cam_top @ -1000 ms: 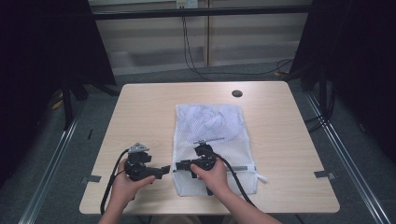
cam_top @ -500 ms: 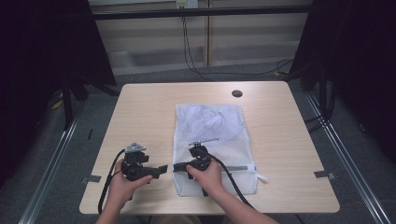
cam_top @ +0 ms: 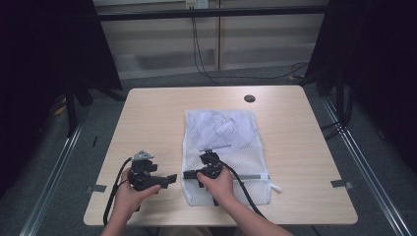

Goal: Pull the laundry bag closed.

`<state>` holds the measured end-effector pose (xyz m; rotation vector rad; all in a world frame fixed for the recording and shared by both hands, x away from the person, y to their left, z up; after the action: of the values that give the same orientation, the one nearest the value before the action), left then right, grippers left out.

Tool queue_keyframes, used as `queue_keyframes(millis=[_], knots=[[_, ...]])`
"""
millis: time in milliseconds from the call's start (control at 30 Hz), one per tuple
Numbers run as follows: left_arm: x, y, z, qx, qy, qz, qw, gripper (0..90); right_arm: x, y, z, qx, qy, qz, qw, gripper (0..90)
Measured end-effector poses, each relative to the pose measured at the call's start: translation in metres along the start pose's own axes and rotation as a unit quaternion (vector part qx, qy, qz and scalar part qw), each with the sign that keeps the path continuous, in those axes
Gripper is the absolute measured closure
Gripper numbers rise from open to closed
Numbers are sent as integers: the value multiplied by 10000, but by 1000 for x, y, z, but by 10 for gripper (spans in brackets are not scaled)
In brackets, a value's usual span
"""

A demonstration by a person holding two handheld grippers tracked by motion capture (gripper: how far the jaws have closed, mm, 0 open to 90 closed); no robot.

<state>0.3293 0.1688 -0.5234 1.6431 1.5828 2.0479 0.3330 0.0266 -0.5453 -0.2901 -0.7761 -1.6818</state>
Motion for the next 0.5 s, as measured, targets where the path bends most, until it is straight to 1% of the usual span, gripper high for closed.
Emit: queue_keyframes(millis=[100,133,167,233,333,500], knots=[[-3,0,-3,14,-116,9,9999,50,3,1,2,27,66,-28,10000,875],[-3,-1,-4,5,-130,25,9999,49,4,1,3,-16,69,-32,10000,875],[-4,-1,-5,-19,-151,41,9999,49,4,1,3,7,82,-45,10000,875],[-5,0,-6,23,-170,24,9998,49,6,2,4,0,106,-75,9999,875],[-5,0,-9,20,-272,13,9996,61,10,3,6,-3,159,-105,9998,875],[-10,3,-16,203,-508,-31,9985,62,15,4,8,-11,205,-148,9997,876]])
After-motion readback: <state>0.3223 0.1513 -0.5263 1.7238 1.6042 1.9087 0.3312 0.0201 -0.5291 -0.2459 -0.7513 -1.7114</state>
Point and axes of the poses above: each handheld gripper's, and its own axes: x roughly backward along the jaws, y roughly out of its top, z roughly to its left, the point moved 7 cm from there along -x, roughly forward along the jaws, and after that the axes turned 15 degrees about -x, right-handed, at the moved point
